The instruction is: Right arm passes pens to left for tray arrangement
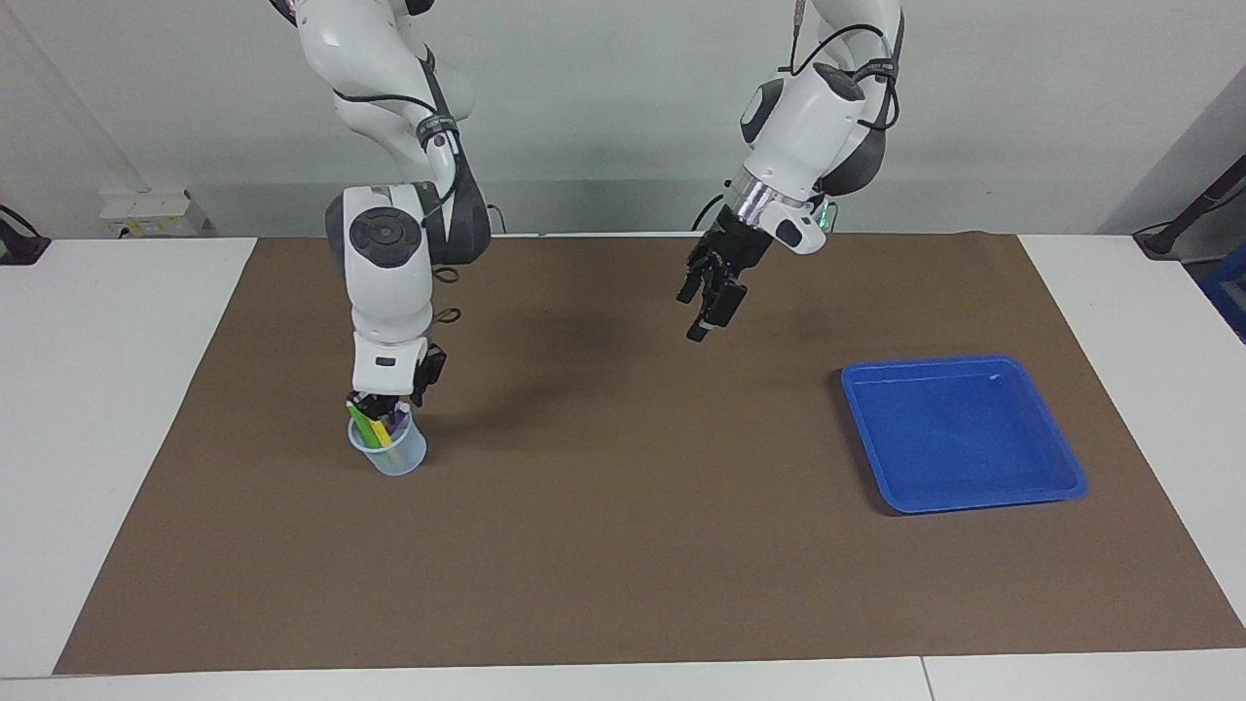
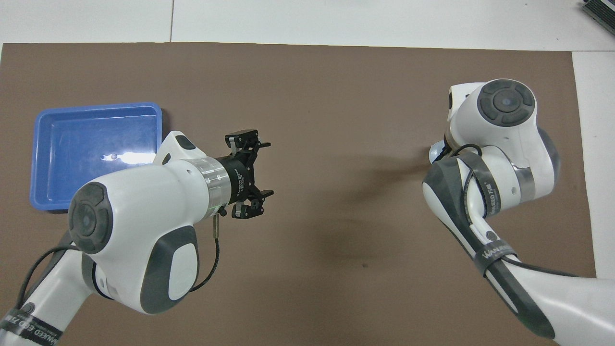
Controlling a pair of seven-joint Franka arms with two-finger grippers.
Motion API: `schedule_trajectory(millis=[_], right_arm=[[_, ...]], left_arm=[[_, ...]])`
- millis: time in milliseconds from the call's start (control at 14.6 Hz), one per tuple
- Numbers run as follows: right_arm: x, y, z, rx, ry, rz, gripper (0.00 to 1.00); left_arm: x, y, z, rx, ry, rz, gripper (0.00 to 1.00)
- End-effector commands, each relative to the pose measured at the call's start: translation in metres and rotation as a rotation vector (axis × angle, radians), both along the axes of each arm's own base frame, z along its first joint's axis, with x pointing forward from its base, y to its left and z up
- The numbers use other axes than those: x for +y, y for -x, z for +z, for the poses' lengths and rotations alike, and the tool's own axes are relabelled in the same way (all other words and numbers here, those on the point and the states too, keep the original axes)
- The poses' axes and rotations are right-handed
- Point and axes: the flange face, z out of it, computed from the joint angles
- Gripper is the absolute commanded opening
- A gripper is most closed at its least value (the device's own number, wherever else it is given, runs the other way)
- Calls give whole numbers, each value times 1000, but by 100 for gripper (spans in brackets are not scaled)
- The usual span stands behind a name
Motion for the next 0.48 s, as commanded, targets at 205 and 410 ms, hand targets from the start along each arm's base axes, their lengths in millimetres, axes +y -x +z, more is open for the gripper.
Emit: schedule_trajectory(millis=[205, 410], right_arm=[[-2, 1, -6, -6, 12, 27, 39], [-2, 2, -6, -6, 12, 27, 37]], left_arm=[[3, 1, -4, -2, 17, 18, 100], [3, 1, -5, -2, 17, 18, 100]])
